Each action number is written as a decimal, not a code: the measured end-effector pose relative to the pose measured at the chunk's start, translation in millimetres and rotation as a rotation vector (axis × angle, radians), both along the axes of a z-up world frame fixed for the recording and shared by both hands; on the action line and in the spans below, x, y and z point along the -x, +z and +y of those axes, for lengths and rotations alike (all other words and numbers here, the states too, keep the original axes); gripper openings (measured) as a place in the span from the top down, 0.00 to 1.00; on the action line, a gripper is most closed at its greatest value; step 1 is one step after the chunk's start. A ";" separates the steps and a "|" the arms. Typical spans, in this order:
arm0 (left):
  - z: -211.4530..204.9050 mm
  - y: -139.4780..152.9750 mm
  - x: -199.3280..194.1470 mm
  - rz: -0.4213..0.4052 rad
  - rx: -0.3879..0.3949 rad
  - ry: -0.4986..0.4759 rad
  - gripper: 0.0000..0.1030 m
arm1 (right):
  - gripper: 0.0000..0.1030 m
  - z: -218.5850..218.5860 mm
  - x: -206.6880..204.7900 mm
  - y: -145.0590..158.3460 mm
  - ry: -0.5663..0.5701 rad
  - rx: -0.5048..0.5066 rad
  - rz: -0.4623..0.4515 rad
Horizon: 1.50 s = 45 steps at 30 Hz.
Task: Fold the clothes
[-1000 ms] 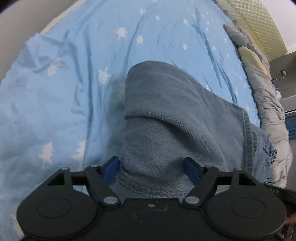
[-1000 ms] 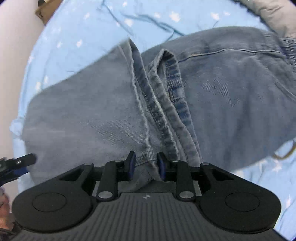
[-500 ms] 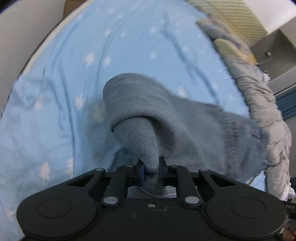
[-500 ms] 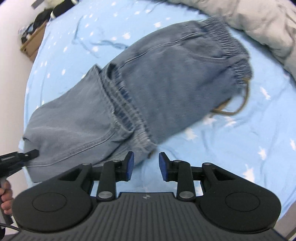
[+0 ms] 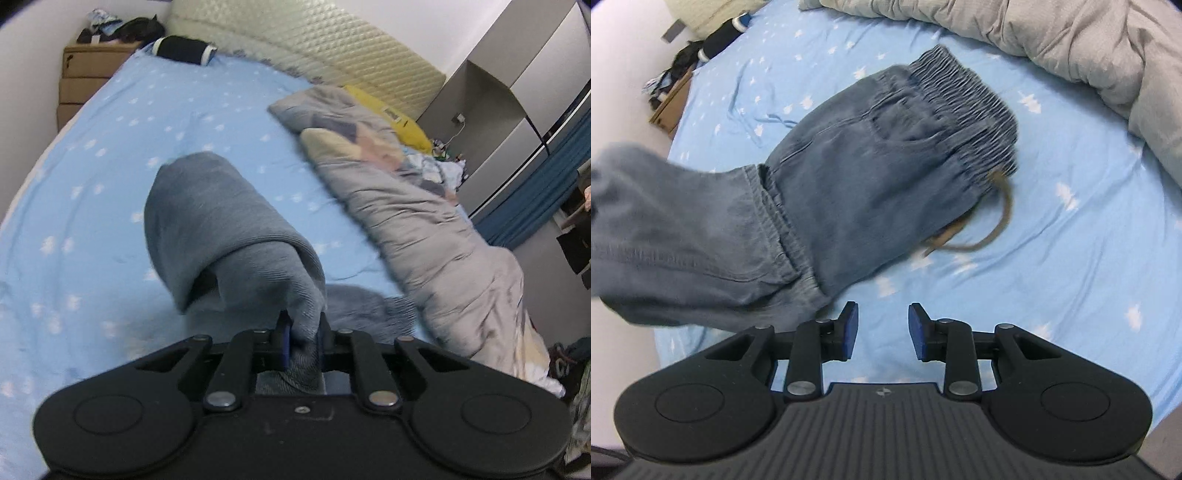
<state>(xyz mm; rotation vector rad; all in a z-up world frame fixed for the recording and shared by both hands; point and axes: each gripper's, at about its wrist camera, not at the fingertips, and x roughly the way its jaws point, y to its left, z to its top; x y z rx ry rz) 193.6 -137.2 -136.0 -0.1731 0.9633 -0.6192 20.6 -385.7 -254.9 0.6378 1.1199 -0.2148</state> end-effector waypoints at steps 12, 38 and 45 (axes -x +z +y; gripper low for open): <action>-201.1 -53.1 24.8 0.040 -0.136 -0.047 0.89 | 0.69 -154.5 69.4 -10.8 0.043 0.103 -0.018; -240.6 -104.6 45.6 0.093 -0.210 -0.281 0.42 | 0.66 -180.0 32.3 6.6 0.105 0.047 -0.076; -129.2 -117.3 -5.3 0.121 -0.223 0.090 0.28 | 0.27 -168.4 -49.2 11.9 0.109 0.004 -0.172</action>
